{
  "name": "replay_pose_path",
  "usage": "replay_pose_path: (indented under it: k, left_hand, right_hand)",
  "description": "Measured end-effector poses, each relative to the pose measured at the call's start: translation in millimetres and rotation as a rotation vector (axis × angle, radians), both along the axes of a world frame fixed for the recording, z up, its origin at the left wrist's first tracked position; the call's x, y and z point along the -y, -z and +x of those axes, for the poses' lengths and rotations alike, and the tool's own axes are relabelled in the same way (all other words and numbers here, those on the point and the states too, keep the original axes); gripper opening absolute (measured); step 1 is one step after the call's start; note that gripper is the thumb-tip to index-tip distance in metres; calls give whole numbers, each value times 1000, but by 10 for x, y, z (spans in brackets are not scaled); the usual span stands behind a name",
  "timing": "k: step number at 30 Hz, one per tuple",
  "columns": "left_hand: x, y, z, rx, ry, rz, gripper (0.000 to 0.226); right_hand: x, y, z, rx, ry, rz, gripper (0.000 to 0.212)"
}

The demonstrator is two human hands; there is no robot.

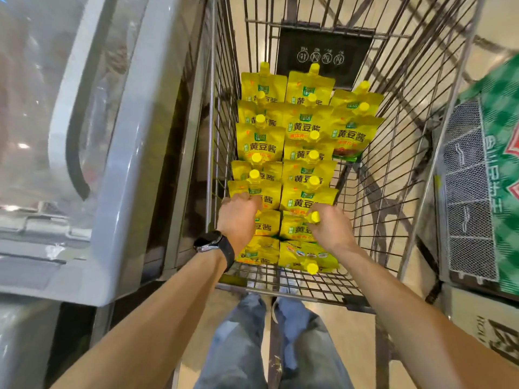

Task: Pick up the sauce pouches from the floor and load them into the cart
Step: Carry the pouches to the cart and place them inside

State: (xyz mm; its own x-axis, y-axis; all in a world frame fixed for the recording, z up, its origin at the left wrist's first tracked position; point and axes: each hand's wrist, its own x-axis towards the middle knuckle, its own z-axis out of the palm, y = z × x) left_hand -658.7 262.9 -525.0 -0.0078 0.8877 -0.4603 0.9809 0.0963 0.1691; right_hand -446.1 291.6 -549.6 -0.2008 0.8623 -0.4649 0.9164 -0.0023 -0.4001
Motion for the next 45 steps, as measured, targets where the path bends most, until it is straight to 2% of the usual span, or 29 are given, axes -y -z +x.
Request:
replay_pose_path:
  k: [4, 5, 8, 11, 18, 21, 26, 33, 40, 45]
  left_hand:
    - [60, -185, 115, 116, 40, 280, 48]
    - [82, -238, 145, 128, 41, 286, 48]
    - [77, -348, 200, 52, 37, 127, 61]
    - [44, -480, 213, -53, 112, 54, 71]
    - [38, -1074, 211, -140, 207, 55, 76]
    - [40, -1335, 197, -161, 253, 98, 78]
    - [117, -1646, 193, -96, 355, 223, 76]
    - [321, -1906, 376, -89, 567, 297, 74]
    - [828, -2195, 1388, -71, 928, 340, 73]
    - [1577, -2371, 2325, 38, 1168, 357, 71]
  right_hand:
    - [10, -73, 119, -52, -103, -35, 48]
    - [34, -97, 139, -57, -112, -32, 55]
    - [106, -206, 171, -58, -104, -17, 69]
    - [131, -379, 204, -34, -71, -5, 81]
    - [239, -1094, 319, 145, -97, 79, 91]
    - [325, -1461, 372, 201, -55, 139, 89]
    - [618, -1881, 485, 223, 115, 238, 80]
    - [1374, -2173, 684, 264, 378, 266, 88]
    - [2630, -2273, 1320, 265, 767, 218, 80]
    - [3879, -2293, 1715, 247, 1072, 137, 79]
